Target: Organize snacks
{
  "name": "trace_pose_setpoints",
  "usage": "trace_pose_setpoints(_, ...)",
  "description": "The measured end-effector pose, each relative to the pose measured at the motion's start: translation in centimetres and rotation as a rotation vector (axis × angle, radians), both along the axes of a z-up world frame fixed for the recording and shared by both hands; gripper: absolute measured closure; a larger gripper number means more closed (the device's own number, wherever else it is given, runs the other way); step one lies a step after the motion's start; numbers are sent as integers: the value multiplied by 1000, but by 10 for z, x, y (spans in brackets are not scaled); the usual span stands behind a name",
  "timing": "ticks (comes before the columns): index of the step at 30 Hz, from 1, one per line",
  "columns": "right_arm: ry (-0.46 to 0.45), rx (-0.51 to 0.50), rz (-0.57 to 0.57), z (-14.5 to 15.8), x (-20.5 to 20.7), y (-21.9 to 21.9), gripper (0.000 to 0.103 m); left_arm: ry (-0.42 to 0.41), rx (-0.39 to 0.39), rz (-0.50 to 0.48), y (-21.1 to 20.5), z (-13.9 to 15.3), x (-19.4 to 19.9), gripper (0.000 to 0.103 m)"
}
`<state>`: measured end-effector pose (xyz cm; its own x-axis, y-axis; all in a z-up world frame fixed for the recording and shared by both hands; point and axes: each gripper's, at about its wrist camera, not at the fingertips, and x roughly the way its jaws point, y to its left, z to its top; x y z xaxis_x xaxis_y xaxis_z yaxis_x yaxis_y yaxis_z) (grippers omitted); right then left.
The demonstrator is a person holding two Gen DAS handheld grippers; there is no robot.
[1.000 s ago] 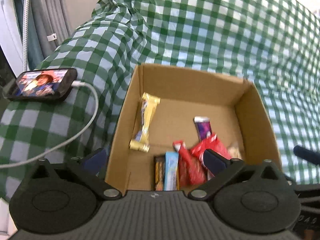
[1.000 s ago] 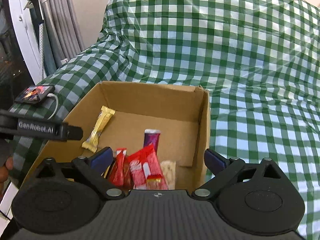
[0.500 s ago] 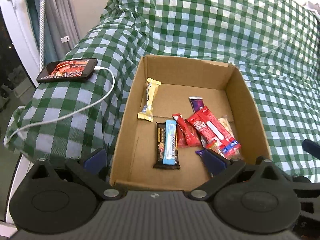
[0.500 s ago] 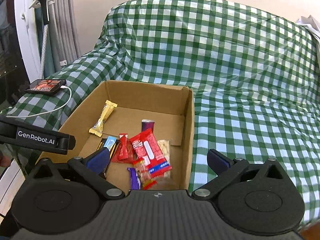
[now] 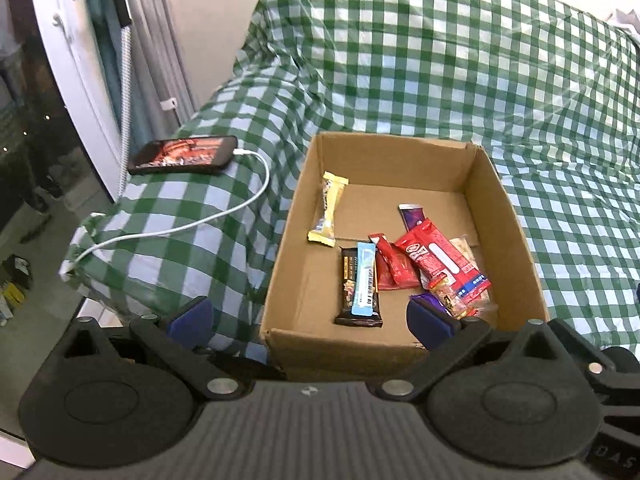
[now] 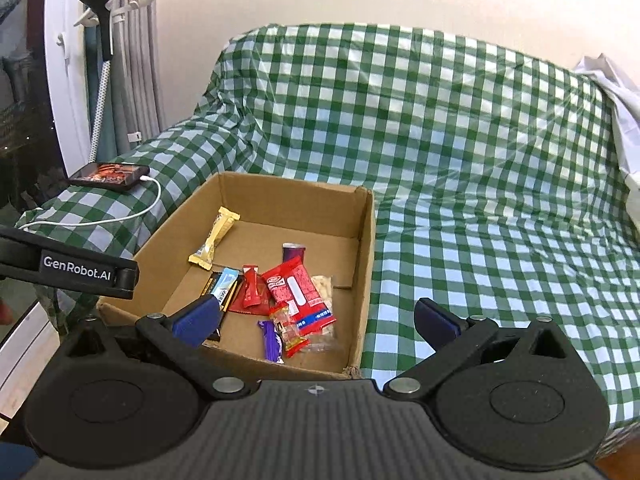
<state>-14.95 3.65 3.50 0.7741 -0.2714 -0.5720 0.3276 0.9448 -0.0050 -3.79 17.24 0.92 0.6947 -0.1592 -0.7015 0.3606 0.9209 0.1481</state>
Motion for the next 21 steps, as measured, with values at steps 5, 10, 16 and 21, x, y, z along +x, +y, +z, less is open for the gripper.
trace_pose_setpoints(5, -27, -22, 1, 5, -13, 5, 1, -11, 15, -26, 3, 3, -12, 0)
trace_pose_setpoints(10, -52, -24, 9, 8, -21, 10, 1, -36, 29, -33, 7, 3, -25, 0)
trace_pose_setpoints(16, -52, -27, 20, 9, -27, 15, 1, -26, 30, -40, 11, 0, -30, 0)
trace_pose_setpoints(21, -51, -34, 14, 9, -29, 19, 1, -17, 23, -55, 12, -1, -32, 0)
